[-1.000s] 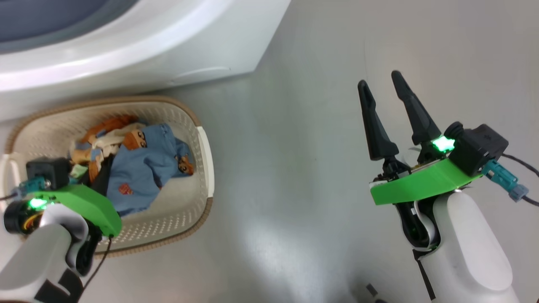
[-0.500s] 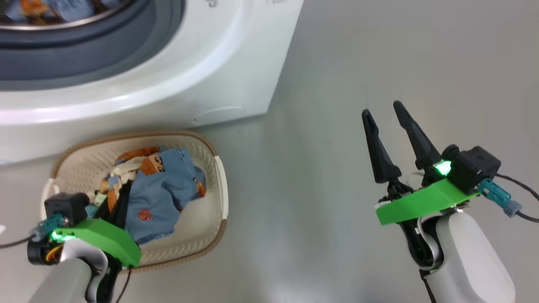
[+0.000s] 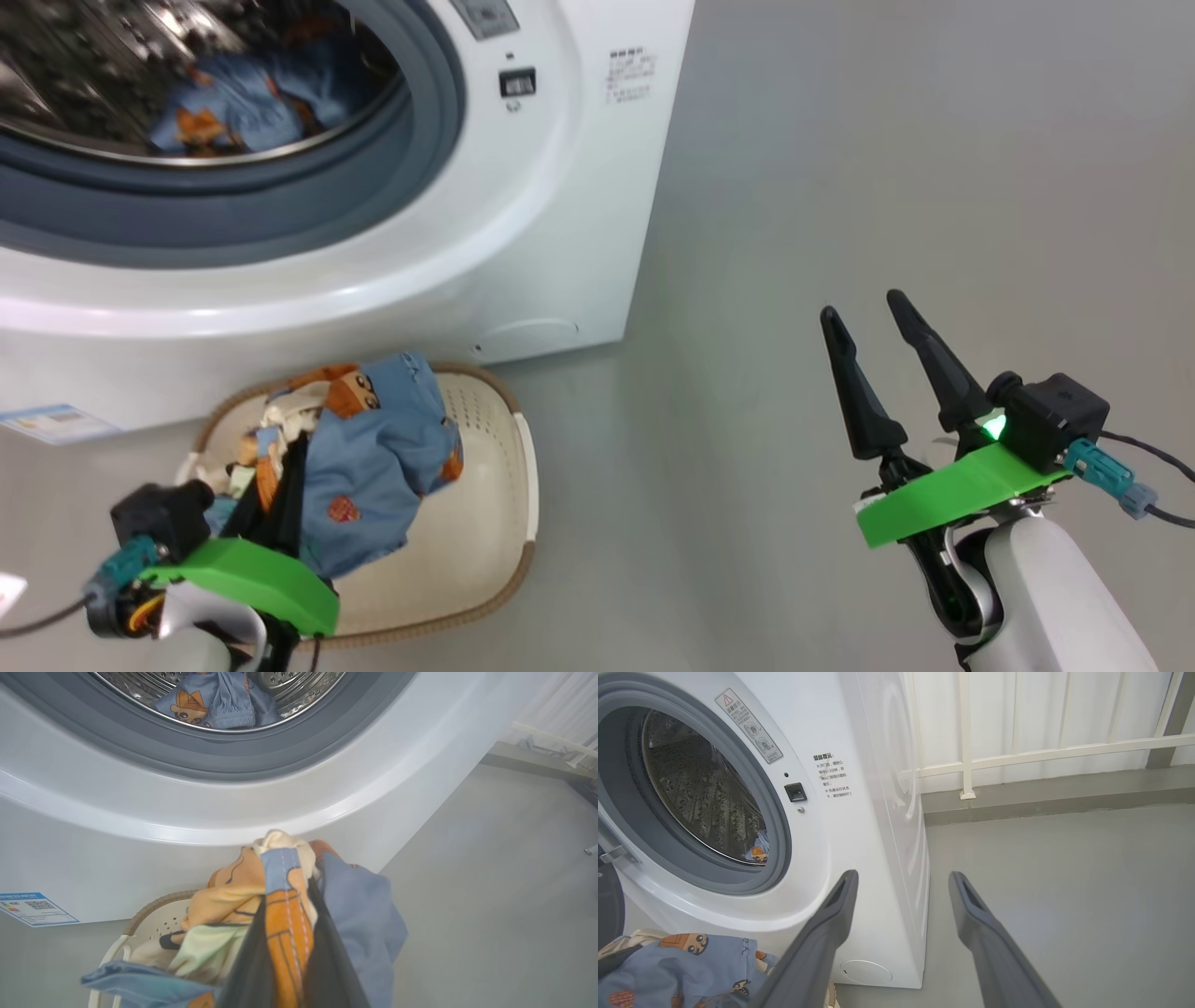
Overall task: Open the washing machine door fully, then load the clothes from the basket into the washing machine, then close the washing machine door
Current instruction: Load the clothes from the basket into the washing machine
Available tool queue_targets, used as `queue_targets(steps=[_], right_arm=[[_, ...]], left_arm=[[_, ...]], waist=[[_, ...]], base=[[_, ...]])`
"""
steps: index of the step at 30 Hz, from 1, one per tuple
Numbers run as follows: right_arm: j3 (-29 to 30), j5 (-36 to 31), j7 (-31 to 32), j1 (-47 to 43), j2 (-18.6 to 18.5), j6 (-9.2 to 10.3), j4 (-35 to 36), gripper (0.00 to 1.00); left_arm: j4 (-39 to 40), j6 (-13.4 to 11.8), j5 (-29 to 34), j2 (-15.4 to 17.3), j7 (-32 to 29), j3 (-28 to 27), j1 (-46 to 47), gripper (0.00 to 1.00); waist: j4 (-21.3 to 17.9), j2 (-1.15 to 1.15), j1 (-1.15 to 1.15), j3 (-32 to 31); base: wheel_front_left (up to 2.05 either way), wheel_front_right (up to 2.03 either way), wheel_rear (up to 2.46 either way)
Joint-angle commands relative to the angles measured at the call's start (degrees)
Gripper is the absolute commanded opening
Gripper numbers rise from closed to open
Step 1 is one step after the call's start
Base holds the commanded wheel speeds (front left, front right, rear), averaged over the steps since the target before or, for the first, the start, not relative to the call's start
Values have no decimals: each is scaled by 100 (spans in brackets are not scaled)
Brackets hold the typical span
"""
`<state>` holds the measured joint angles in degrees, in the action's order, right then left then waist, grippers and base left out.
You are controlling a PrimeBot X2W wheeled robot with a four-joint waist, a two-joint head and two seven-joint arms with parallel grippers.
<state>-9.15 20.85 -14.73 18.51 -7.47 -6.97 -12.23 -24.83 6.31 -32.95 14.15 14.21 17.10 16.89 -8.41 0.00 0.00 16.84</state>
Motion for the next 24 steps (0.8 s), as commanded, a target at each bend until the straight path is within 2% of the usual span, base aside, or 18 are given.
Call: queue_targets(steps=[1,10,17,24], right_arm=[[-145,32,-27,-103,-26,-52,107,100],[-151,132,-27,-277,-153,-52,27,100],[-150,192,-27,-430,-188,-52,-14,100],[-149,239,-27,-541,-238,-52,2,100]], left_arm=[[199,-17,73,107,78,-258,-48,0],[778,-29,460,-164,79,-703,-469,0],[1324,-139,680,-404,79,-1101,-842,0],[1894,-123,888,-619,79,-1391,-1028,0]], waist=[[106,0,0,-277],[230,0,0,-727],[282,0,0,-1024],[348,0,0,-1152]], base=[[0,0,0],[0,0,0],[0,0,0],[0,0,0]])
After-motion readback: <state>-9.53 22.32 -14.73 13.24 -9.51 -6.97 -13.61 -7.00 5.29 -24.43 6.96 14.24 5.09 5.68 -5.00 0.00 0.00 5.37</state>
